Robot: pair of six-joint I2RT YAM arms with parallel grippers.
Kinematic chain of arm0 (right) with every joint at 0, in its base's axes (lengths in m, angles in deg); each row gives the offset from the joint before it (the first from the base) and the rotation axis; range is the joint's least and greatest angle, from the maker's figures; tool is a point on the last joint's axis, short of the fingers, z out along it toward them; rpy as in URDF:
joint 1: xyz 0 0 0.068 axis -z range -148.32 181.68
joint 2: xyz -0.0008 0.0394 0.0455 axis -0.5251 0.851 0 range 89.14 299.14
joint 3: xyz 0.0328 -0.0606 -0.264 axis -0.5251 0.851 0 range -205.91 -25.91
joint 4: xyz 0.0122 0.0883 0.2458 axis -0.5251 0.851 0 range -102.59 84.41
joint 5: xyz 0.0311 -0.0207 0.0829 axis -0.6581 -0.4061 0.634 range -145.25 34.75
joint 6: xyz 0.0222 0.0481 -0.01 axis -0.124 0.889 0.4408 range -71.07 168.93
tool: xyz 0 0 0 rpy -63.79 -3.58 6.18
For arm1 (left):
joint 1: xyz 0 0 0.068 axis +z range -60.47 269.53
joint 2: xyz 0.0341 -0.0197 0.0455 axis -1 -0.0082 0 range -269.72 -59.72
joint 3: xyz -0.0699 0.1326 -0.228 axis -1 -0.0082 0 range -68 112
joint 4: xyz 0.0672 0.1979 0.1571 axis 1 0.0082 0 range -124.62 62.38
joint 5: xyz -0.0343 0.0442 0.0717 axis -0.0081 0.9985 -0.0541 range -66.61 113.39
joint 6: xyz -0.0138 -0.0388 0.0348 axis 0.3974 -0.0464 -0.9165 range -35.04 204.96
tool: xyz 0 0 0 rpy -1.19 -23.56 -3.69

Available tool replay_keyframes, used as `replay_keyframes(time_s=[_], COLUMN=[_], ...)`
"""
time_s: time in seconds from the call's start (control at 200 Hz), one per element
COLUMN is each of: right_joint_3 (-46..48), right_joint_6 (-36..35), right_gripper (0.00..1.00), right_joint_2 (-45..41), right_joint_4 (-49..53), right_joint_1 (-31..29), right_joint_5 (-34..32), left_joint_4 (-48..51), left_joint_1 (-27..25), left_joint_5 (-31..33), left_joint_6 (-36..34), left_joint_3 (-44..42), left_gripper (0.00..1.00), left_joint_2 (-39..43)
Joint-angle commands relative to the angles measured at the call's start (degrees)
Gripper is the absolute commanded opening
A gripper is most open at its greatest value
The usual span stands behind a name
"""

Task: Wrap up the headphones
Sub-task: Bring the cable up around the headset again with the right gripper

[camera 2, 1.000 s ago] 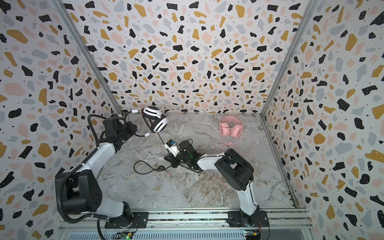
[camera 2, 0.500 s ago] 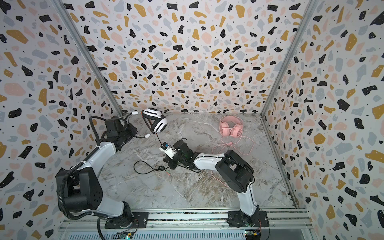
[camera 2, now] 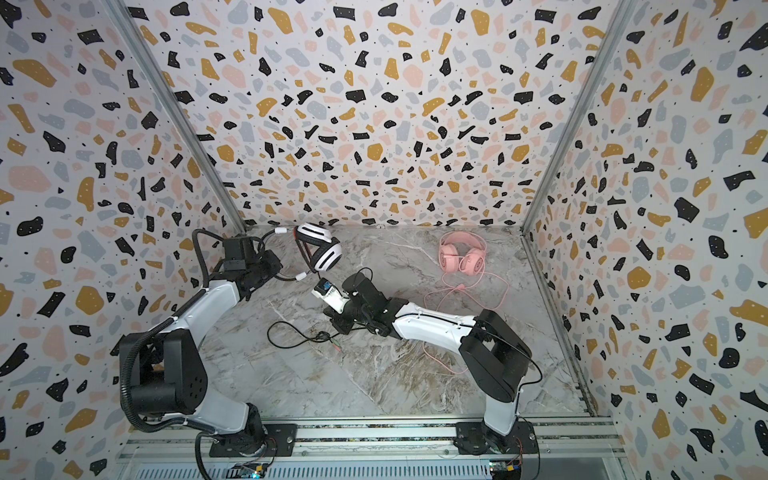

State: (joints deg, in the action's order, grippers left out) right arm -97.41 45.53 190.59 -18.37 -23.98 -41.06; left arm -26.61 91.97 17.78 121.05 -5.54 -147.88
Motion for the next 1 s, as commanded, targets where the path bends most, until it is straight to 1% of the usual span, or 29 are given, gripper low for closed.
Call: replay_keyframes(time_s=[0.0, 0.155, 0.34, 0.441, 0.531, 0.581, 0.661, 0.726, 0.786, 0.931, 0.996], right_joint_3=[-0.2, 3.7, 8.3, 11.4, 12.4, 13.6, 15.2, 15.5, 16.6, 18.0, 18.3], right_joint_6=[-2.8, -2.9, -3.9, -4.3, -4.1, -4.0, -4.1, -4.1, -3.8, -3.1, -2.0], right_gripper=[0.02, 0.02, 0.02, 0.02, 0.02, 0.03, 0.04, 0.04, 0.07, 0.10, 0.11], right_joint_2=[-5.1, -9.6, -14.9, -17.0, -18.0, -19.0, -20.1, -20.5, -21.0, -21.1, -21.6], right_joint_4=[2.9, 0.8, -1.9, -4.1, -3.5, -3.9, -5.3, -5.2, -6.1, -7.7, -8.0], right_joint_1=[-0.3, 0.7, 2.1, 3.7, 5.7, 6.5, 7.5, 8.2, 8.9, 9.9, 10.2], right_joint_5=[-3.8, -5.4, -11.7, -14.5, -14.4, -14.3, -15.0, -15.5, -16.0, -23.2, -24.7], left_joint_4=[-2.2, 1.2, 5.9, 7.7, 8.8, 8.8, 9.0, 9.6, 9.6, 9.9, 10.2], left_joint_1=[-2.6, -7.7, -12.8, -14.4, -15.8, -16.1, -16.2, -16.5, -16.7, -16.9, -17.1], left_joint_5=[4.1, 10.4, 19.0, 20.3, 22.5, 22.9, 21.4, 21.4, 21.6, 19.5, 19.5], left_joint_6=[-2.3, -6.7, -12.0, -14.4, -16.0, -16.5, -16.6, -16.6, -16.7, -17.5, -17.7], left_joint_3=[4.3, 6.5, 9.8, 11.2, 12.0, 12.1, 12.5, 12.8, 12.8, 13.4, 13.6], left_gripper=[0.00, 0.00, 0.00, 0.00, 0.00, 0.00, 0.00, 0.00, 0.00, 0.00, 0.00], left_joint_2=[0.8, 0.9, 0.3, -0.2, -0.4, -0.3, -0.5, -0.7, -0.8, -1.2, -1.3])
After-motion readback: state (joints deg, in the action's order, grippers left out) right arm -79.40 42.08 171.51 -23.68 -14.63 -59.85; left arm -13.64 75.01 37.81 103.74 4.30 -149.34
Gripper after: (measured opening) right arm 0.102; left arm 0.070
